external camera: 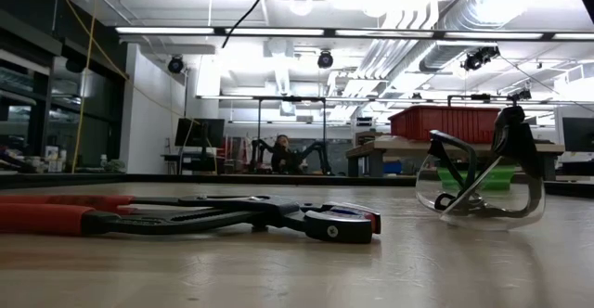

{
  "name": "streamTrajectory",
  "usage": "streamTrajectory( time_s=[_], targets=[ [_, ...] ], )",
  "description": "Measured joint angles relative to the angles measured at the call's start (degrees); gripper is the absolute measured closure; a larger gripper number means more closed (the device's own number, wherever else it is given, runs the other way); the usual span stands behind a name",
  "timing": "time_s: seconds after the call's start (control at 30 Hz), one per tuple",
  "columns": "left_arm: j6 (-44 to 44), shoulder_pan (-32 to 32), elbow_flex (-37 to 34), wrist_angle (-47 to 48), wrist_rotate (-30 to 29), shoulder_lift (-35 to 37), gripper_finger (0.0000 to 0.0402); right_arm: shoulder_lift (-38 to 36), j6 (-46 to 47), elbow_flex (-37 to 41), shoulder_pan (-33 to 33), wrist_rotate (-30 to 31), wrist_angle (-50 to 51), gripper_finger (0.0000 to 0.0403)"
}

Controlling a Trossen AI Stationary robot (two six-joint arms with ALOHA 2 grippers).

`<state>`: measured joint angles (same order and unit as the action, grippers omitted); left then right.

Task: Coil cords
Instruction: Coil the black wire on the black spool

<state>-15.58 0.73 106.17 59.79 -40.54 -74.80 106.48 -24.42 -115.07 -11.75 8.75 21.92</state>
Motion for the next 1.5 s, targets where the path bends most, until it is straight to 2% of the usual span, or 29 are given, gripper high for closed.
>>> streamTrajectory(
  time_s=[0.2,0.4,0.53,0.67,0.77,0.9,1.17,1.33,1.5],
  targets=[
    [3.72,0.57,0.24,0.04,2.96,1.11,0.0400,-0.37,-0.03,0.02,0.00,1.74,0.21,0.0376],
    [7.99,0.52,2.96,0.69,4.05,1.69,0.0400,-1.22,-0.05,0.07,0.00,2.13,1.45,0.0398],
    [12.14,0.50,5.66,0.25,4.70,1.66,0.0400,-2.00,0.88,0.06,0.05,1.84,2.34,0.0400],
    [17.92,0.28,8.24,-0.03,10.11,1.63,0.0399,-2.04,3.00,0.00,0.09,0.88,2.72,0.0401],
    [20.65,0.26,9.00,-1.50,10.94,1.61,0.0399,-2.07,4.33,-0.01,0.24,-1.30,2.65,0.0402],
    [20.66,0.13,9.03,-6.16,10.89,1.33,0.0399,-2.08,6.53,-0.04,0.36,-3.14,2.20,0.0402],
    [19.81,-2.75,9.11,-12.74,12.32,-0.59,0.0399,-2.08,6.78,-0.02,1.31,-2.71,0.90,0.0402],
    [19.85,-3.08,9.11,-14.82,14.26,-0.91,0.0399,-2.06,10.01,0.01,1.34,-1.13,0.87,0.0386],
    [19.85,-3.45,9.27,-19.09,14.49,-0.68,0.0399,-1.90,11.54,0.11,1.18,-0.77,0.74,0.0330]
  ],
)
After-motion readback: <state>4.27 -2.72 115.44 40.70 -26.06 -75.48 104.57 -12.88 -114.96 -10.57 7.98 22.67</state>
